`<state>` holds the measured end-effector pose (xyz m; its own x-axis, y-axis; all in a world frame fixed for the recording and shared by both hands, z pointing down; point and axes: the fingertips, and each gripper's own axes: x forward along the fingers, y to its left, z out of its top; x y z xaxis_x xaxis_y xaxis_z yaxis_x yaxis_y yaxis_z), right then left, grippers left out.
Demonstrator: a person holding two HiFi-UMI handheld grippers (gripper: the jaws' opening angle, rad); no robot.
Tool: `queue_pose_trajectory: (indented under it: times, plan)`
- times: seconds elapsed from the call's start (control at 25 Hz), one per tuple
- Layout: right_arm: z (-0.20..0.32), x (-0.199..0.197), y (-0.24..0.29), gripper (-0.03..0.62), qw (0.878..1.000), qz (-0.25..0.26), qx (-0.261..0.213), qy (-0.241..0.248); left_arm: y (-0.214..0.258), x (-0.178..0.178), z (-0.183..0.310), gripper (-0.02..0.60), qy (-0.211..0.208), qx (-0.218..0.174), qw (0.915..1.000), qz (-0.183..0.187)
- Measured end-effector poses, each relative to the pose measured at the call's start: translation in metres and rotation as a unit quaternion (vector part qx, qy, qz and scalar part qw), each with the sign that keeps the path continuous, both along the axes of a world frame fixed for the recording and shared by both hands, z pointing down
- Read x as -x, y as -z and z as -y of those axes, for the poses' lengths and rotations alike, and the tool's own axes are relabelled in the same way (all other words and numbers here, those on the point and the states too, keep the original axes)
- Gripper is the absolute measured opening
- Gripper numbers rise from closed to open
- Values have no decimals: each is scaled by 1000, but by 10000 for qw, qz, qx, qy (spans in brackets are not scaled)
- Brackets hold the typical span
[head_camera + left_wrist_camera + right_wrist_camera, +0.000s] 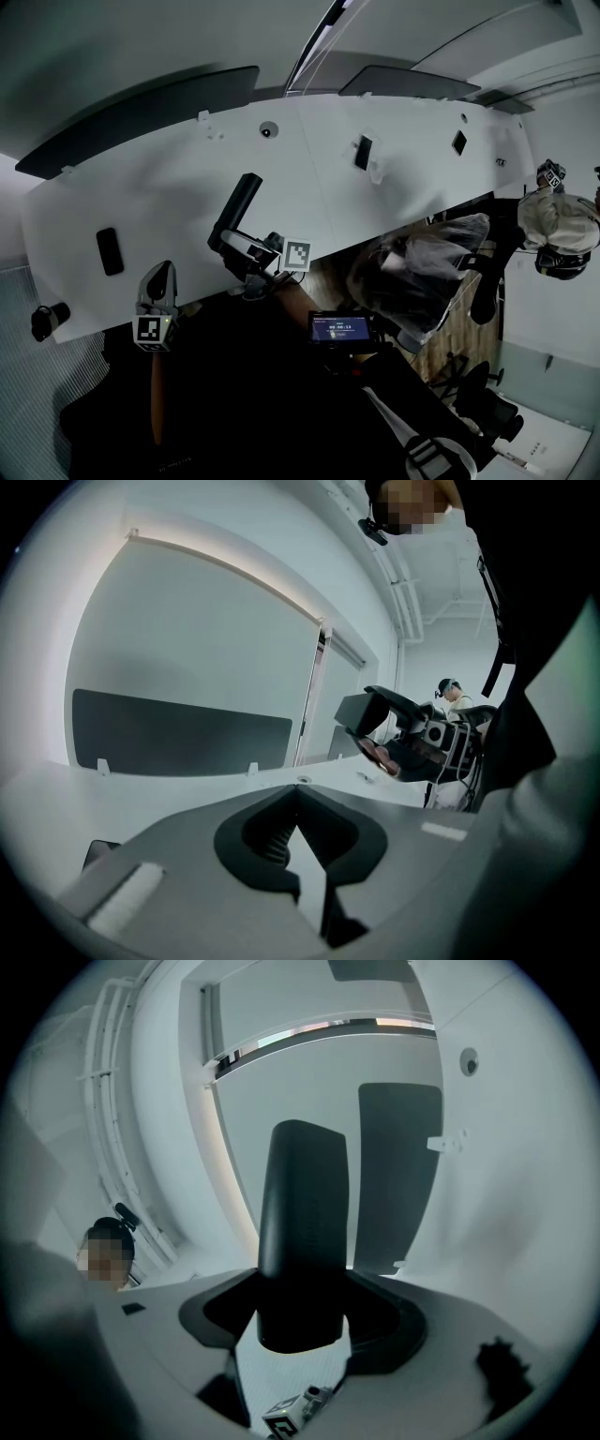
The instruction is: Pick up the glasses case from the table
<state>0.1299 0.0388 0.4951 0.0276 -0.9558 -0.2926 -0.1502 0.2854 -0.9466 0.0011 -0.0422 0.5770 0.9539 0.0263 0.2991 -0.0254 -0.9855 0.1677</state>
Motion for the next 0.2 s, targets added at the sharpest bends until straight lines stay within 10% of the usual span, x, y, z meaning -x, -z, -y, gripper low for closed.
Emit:
queue_pose_trajectory:
  times: [0.2]
  plan:
    - [0,4,-1,295,10000,41,-33,15,1,2,-1,6,45,45,10000,63]
